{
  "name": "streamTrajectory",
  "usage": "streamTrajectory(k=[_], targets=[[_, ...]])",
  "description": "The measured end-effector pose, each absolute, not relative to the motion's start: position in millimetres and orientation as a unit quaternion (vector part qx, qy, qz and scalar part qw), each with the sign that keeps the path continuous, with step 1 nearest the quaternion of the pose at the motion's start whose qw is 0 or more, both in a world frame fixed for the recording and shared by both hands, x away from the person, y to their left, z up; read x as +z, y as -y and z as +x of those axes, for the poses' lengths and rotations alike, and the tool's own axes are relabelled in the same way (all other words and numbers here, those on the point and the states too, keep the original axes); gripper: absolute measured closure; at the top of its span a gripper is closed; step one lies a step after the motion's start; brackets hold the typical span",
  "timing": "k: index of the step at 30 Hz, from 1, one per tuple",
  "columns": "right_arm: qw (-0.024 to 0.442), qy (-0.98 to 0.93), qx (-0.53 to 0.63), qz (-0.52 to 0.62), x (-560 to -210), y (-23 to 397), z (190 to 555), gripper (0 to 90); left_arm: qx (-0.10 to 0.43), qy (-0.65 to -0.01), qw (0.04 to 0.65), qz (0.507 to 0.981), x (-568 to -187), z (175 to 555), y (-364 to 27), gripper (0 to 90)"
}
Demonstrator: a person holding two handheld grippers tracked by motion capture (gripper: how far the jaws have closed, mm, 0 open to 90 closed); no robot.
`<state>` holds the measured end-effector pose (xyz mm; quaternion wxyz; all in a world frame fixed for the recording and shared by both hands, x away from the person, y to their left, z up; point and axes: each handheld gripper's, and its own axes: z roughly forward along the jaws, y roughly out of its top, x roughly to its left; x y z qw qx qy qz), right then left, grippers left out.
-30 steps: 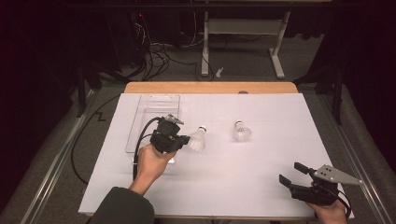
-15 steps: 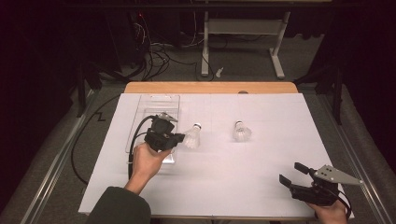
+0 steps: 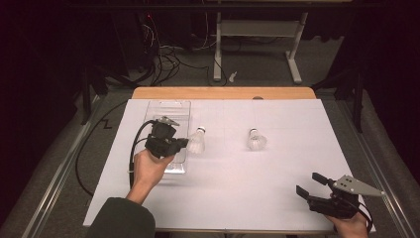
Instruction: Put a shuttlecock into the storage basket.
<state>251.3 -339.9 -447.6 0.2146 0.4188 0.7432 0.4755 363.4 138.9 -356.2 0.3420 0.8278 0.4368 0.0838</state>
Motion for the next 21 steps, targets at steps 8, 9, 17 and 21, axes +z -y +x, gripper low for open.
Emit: streamTrajectory(k=[8, 9, 17, 21], targets=[[0.214, -0.743, 0.476, 0.419, -447.6, 340.0, 251.4, 22.1, 0.087, -0.446, 0.339, 0.824, -355.4, 367.4, -145.9, 89.7], [0.214, -0.743, 0.476, 0.419, -447.6, 340.0, 251.4, 22.1, 0.087, -0.448, 0.339, 0.823, -355.3, 367.9, -146.8, 89.7], [0.214, -0.743, 0.476, 0.419, -447.6, 340.0, 251.4, 22.1, 0.091, -0.459, 0.335, 0.818, -355.2, 372.0, -154.1, 89.7], [0.214, -0.743, 0.476, 0.419, -447.7, 340.1, 251.5, 22.1, 0.093, -0.463, 0.333, 0.816, -355.7, 373.6, -156.7, 89.7]])
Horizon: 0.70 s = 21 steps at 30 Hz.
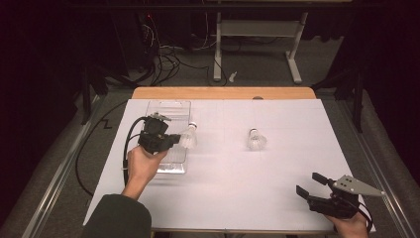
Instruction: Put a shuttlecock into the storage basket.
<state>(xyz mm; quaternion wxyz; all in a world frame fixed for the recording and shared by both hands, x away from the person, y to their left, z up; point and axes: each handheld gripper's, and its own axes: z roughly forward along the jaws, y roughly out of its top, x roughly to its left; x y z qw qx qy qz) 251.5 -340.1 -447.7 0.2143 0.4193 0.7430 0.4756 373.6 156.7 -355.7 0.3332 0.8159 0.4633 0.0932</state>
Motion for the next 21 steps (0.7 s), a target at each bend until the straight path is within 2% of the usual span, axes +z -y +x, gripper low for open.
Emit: streamTrajectory(k=[21], targets=[[0.213, -0.743, 0.477, 0.42, -447.7, 340.2, 251.6, 22.1, 0.101, -0.487, 0.327, 0.804, -359.5, 384.1, -167.4, 89.7]])
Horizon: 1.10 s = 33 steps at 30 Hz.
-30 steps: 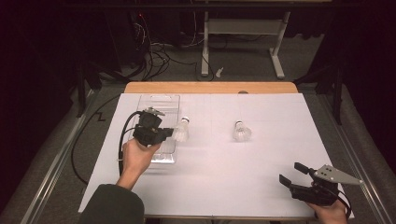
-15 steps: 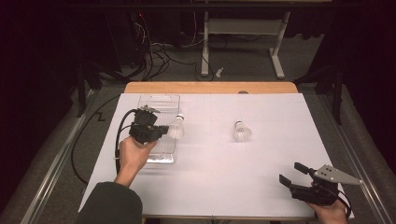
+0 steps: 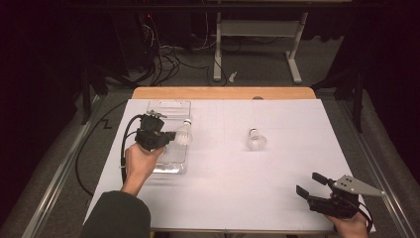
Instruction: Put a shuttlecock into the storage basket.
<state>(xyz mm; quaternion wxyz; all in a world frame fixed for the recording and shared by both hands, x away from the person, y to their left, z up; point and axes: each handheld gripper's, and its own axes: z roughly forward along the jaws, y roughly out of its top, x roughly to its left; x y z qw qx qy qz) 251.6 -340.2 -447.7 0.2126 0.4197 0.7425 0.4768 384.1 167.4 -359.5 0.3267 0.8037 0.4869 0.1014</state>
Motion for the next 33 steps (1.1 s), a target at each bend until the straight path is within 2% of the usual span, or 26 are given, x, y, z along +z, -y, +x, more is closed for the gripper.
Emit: streamTrajectory(k=[33], targets=[[0.213, -0.743, 0.476, 0.419, -447.7, 340.1, 251.7, 22.1, 0.108, -0.526, 0.31, 0.784, -372.5, 408.2, -177.5, 89.7]])
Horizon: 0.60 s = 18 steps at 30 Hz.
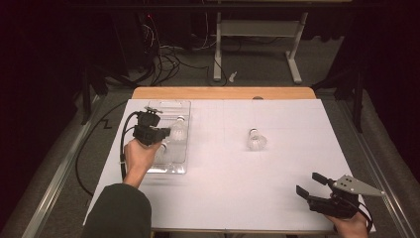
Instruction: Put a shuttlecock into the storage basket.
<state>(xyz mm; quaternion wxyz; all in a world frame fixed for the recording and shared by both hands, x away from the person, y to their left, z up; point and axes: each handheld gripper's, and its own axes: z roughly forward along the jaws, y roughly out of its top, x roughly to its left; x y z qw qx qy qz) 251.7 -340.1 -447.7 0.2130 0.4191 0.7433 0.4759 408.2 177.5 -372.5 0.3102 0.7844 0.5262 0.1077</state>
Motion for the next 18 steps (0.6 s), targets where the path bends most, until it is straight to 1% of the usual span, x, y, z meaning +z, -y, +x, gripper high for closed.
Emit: streamTrajectory(k=[18], targets=[[0.214, -0.744, 0.476, 0.418, -447.6, 340.0, 251.4, 22.1, 0.104, -0.538, 0.301, 0.78, -379.8, 420.3, -176.0, 89.6]])
